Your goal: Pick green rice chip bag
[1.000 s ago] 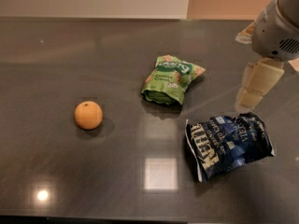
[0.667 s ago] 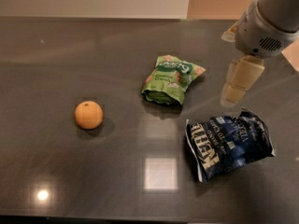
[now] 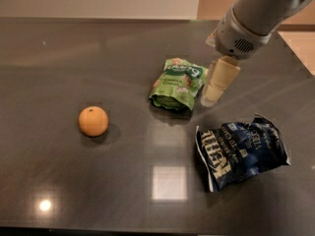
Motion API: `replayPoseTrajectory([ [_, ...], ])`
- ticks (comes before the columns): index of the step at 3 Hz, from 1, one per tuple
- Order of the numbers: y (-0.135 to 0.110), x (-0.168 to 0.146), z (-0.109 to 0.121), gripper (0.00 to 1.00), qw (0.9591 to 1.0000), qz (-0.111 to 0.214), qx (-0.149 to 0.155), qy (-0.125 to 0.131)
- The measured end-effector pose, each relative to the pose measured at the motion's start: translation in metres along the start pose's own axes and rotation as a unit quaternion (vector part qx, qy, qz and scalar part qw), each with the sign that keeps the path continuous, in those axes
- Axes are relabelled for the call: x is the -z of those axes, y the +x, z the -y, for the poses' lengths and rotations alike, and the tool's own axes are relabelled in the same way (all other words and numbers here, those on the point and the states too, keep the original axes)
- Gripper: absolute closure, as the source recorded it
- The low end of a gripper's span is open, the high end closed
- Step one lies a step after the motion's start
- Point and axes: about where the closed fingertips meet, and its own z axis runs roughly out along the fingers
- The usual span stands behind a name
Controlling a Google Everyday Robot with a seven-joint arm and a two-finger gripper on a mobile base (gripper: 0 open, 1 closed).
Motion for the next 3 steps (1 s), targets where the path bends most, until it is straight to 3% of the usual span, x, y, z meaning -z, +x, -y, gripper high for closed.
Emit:
replayPoseTrajectory([
  [3,-0.046,-0.063,0.016,0.0,0.999,0.014,-0.026,-0.032],
])
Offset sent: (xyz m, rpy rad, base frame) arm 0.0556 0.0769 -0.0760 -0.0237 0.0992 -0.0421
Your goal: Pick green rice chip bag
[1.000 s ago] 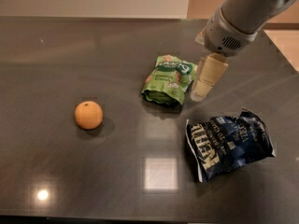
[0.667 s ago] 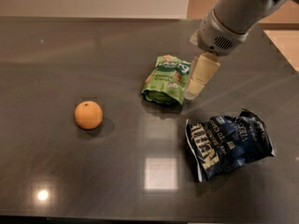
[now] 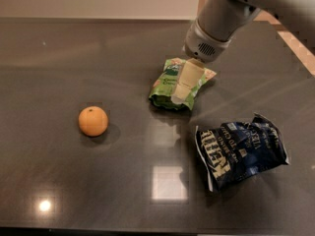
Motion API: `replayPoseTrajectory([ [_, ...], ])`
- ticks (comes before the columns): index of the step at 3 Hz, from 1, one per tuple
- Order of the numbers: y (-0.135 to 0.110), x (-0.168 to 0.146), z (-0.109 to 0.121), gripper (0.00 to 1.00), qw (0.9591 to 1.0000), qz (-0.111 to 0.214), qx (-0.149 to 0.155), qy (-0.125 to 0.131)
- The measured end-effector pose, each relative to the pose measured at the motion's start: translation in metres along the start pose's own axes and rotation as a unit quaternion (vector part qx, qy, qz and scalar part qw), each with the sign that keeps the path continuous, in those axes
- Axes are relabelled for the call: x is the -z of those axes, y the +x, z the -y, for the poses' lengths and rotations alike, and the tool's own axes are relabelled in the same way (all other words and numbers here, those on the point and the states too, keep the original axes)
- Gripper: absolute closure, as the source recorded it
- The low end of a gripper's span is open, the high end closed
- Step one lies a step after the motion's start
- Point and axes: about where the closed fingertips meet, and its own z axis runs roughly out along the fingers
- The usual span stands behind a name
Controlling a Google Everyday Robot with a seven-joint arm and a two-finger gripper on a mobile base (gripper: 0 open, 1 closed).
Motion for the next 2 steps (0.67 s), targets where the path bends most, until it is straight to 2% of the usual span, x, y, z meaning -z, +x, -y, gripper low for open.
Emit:
replayPoseTrajectory([
  [2,0.011,-0.041,0.012,0.0,0.998,-0.059,-0.015,0.016],
])
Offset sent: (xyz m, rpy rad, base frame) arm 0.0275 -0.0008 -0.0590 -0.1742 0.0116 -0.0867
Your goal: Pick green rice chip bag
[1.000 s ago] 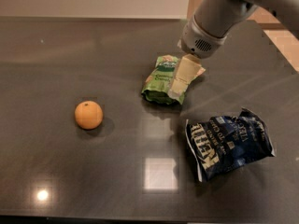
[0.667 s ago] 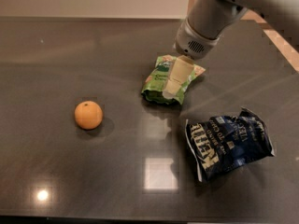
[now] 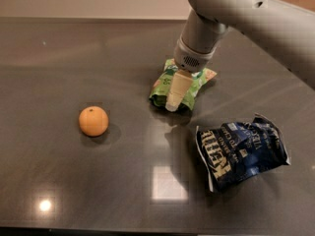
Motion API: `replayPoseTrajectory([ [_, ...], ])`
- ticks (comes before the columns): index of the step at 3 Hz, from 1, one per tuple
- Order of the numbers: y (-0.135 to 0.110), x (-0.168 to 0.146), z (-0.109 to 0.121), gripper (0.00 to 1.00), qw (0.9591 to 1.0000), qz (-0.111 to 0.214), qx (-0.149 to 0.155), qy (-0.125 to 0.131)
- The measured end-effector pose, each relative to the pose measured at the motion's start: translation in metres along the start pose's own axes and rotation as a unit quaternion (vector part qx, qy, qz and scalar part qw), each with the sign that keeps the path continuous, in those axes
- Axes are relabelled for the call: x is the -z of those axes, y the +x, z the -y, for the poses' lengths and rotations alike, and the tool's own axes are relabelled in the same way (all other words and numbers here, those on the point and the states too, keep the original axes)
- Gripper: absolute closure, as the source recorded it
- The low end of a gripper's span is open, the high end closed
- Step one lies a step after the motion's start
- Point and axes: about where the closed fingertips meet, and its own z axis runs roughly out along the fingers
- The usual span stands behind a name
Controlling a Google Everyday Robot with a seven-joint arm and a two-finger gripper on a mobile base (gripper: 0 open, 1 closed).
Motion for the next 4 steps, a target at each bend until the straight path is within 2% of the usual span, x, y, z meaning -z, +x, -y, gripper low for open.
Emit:
replayPoseTrajectory([
  [1,0.001,-0.009,-0.001,0.17,0.9999,-0.01,-0.002,-0.004],
  [2,0.001,-0.012,-0.001,0.4,0.9999,-0.015,-0.002,-0.005],
  [3,0.001,-0.004,-0.001,0.64,0.9999,-0.01,0.001,0.001],
  [4,0.001,0.019,0.003,0.87,0.9999,0.007,0.005,0.013],
])
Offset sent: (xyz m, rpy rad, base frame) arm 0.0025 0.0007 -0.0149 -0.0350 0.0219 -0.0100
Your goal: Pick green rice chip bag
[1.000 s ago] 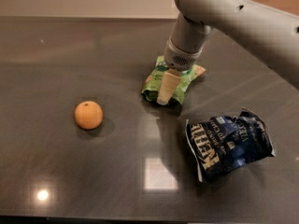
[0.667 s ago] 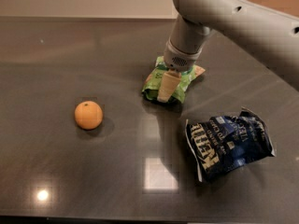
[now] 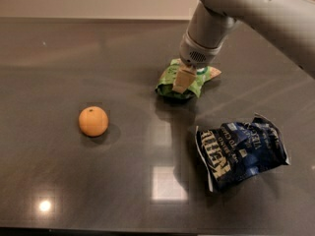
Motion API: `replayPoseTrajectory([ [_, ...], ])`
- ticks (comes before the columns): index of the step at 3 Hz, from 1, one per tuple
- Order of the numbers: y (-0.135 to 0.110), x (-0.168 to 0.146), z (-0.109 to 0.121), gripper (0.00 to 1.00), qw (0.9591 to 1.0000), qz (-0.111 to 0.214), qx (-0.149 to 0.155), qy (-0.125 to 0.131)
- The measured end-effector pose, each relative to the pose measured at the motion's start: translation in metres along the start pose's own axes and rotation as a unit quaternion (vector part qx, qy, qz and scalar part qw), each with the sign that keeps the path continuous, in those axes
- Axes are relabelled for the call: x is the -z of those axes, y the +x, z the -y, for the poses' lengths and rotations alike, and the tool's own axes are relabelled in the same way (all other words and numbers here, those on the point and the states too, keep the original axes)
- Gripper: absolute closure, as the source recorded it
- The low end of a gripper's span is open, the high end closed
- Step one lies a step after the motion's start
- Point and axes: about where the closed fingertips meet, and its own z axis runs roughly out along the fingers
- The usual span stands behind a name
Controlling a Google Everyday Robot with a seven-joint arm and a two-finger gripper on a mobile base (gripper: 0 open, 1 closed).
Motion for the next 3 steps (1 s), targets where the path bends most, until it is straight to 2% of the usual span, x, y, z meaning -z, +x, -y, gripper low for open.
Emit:
replayPoseTrajectory([
  [1,0.004,0.026,0.01,1.0,0.9998,0.021,0.004,0.002],
  [3,-0.005,0.072,0.04,1.0,0.9971,0.068,0.033,-0.004],
])
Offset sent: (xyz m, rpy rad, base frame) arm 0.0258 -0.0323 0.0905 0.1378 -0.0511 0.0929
